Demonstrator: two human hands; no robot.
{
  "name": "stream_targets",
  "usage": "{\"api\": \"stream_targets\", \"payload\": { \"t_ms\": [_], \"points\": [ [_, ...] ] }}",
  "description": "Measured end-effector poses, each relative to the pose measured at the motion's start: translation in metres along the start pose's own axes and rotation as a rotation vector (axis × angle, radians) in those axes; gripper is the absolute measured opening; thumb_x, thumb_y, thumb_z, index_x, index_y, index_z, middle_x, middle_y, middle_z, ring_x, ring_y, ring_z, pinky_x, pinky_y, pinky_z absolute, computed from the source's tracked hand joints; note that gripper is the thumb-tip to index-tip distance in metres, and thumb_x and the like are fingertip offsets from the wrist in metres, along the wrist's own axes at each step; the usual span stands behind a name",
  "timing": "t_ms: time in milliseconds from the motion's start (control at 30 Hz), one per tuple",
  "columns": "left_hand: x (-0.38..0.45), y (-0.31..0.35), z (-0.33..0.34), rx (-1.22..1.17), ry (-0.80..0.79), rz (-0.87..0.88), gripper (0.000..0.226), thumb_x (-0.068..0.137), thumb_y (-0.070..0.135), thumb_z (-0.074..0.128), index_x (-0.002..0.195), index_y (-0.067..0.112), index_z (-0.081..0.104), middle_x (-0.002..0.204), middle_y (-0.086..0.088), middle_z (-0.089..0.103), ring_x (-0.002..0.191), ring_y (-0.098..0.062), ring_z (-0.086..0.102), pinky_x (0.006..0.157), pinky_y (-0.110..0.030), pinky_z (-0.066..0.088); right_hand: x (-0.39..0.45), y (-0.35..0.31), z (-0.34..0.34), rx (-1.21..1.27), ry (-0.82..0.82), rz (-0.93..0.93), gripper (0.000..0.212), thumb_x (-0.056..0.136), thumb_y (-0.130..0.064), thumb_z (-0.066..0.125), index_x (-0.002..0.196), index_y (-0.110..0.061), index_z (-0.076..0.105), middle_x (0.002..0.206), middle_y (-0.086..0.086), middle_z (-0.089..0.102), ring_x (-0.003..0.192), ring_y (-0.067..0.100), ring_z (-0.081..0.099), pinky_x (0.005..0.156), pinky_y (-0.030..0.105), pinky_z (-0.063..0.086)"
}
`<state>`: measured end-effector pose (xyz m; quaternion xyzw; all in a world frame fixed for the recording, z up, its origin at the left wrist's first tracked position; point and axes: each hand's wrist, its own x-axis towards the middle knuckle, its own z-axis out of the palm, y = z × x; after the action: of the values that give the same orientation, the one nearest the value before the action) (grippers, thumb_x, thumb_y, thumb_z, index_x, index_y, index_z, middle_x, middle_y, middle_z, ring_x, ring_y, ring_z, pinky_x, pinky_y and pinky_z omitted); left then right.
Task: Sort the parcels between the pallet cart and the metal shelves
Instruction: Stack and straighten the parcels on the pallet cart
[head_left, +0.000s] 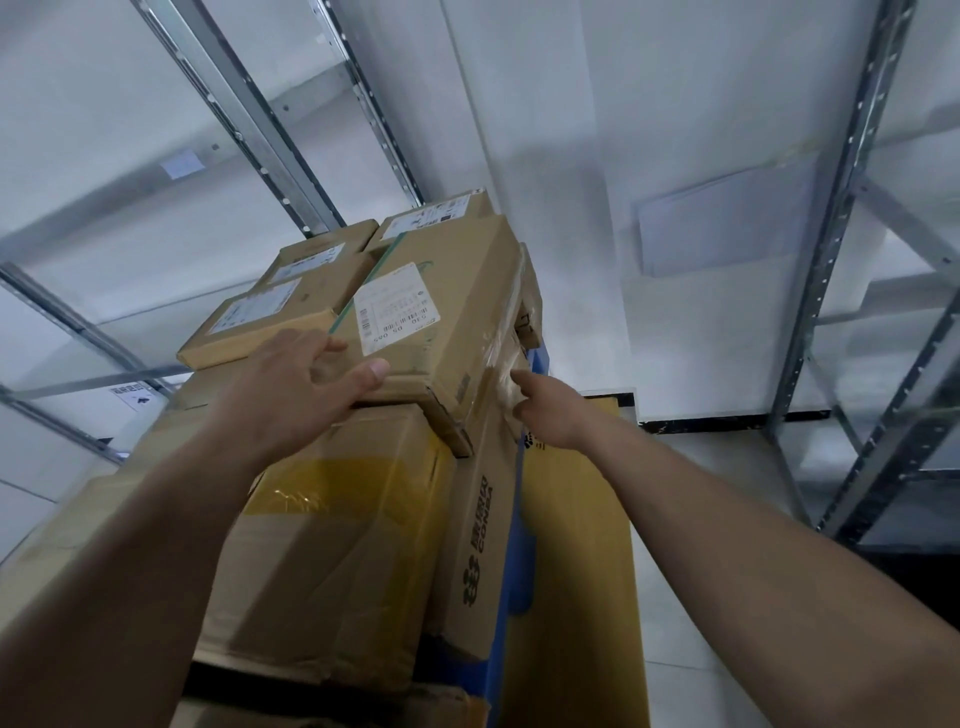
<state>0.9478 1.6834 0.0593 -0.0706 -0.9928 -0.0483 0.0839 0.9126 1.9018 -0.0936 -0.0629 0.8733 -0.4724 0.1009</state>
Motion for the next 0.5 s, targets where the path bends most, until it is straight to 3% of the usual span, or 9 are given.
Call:
{"api": "stream_targets", "payload": {
  "t_ms": [167,267,500],
  "points": [
    [0.028,0.014,-0.004,0.022,0.088,0.08,0.085,0.07,0.085,0.033,0.134,0.031,0.044,0.138,0.0,0.048,0.124,-0.023,0.041,0.091,-0.045,0.038,0.026,0.014,-0.026,-0.006,0.074,0.028,0.032,0.095,-0.005,0.037,0.124,-0.003,0.05,0.123,0.016,0.056,0.108,0.03,0.054,0.091,0.036,0.045],
    [0.051,0.027,0.001,0.041,0.065,0.147,0.092,0.067,0.087,0.028,0.138,0.03,0.04,0.136,0.0,0.049,0.123,-0.022,0.042,0.089,-0.041,0.035,0.046,0.018,-0.038,-0.026,0.106,0.022,0.024,0.093,-0.006,0.037,0.112,-0.002,0.052,0.112,0.019,0.059,0.1,0.034,0.056,0.088,0.042,0.046],
    [0.095,0.051,0.022,0.032,-0.016,0.171,0.098,0.064,0.089,0.035,0.143,0.032,0.032,0.15,0.002,0.034,0.135,-0.021,0.033,0.105,-0.045,0.029,0.1,0.024,-0.059,-0.055,0.099,0.034,0.042,0.097,-0.017,0.045,0.136,-0.006,0.035,0.119,0.02,0.056,0.104,0.034,0.056,0.092,0.047,0.047]
  ]
}}
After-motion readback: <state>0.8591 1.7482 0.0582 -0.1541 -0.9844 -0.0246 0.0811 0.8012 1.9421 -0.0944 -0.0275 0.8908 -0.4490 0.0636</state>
